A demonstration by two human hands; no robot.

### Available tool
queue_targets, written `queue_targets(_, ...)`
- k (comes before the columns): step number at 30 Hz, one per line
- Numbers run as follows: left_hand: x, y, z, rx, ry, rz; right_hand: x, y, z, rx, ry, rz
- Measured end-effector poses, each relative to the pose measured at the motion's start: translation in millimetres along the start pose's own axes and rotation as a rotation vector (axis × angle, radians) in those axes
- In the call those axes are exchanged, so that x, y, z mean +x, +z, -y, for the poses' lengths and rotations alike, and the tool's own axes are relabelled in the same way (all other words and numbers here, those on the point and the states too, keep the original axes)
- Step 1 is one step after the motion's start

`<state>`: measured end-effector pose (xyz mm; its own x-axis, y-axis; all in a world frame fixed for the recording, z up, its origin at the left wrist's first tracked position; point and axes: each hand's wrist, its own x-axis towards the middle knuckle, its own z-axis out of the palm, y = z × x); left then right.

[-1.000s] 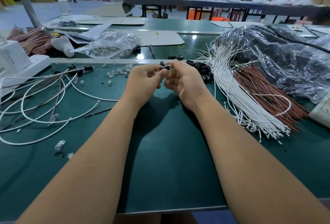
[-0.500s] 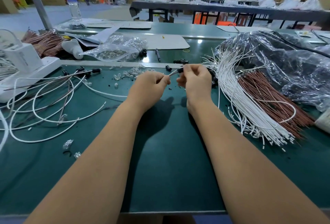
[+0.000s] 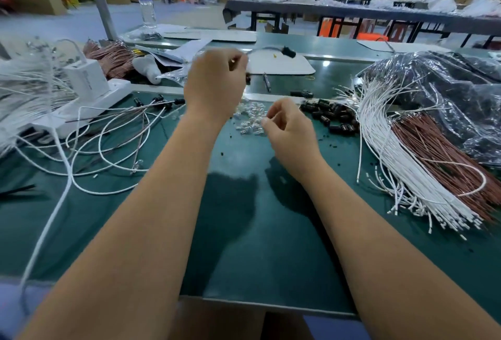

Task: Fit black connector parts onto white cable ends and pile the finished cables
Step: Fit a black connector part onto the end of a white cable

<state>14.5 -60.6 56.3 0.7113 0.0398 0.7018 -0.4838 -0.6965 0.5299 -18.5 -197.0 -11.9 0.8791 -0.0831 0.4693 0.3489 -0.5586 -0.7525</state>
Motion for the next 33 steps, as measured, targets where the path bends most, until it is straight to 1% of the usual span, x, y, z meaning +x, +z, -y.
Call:
queue_targets(2,18.3,-27.3,8.0,0.105,0.027,-0.12,-1.2,4.4,0.5,-0.061,-0.061,0.052)
queue_targets(4,29.0,-52.6,24.3,0.235,0.04,-0.197,-1.7,5.5,0.2,-0.073,-0.076,0.078)
queue_targets(6,29.8,-70.0,48.5,0.348,0.025,-0.223,-2.0,4.5,-0.6,-0.077,-0.07,0.093)
queue_targets(7,26.5,-75.4,61.7,0.402,0.002,-0.208,-2.0,3.9,-0.5,-0.078,-0.064,0.096)
queue_targets(9,15.4,-79.7,90.7,0.521,-0.064,-0.114,-2.4,2.5,0.2,-0.074,-0.049,0.105)
queue_targets(13,-11.7,-81.0,143.7,0.724,-0.198,0.157,-3.9,1.3,1.0,-0.074,-0.042,0.15)
queue_targets(15,-18.8,-81.5,159.2,0.809,-0.245,0.246,-3.8,1.0,0.9,-0.082,-0.046,0.167)
queue_targets(18,-19.2,-80.8,166.2,0.885,-0.274,0.32,-2.6,0.7,0.5,-0.084,-0.034,0.169)
queue_targets(22,-8.7,-77.5,158.0,1.045,-0.204,0.385,-2.4,0.0,1.2,-0.067,-0.015,0.166)
queue_targets(25,-1.6,-78.8,151.8,1.06,-0.165,0.38,-2.3,-0.8,1.3,-0.064,-0.015,0.162)
queue_targets(27,-0.4,-79.5,147.3,1.011,-0.158,0.303,-1.3,-1.2,0.2,-0.062,-0.011,0.157)
queue_targets(29,0.7,-77.8,138.0,0.892,-0.172,0.232,-0.1,-1.3,-0.9,-0.058,0.002,0.149)
queue_targets(31,2.8,-71.4,121.4,0.783,-0.17,0.214,1.0,-1.2,-2.1,-0.069,0.012,0.126)
queue_targets(33,3.5,-58.7,98.4,0.644,-0.139,0.197,2.4,-3.4,-4.0,-0.146,0.011,0.069)
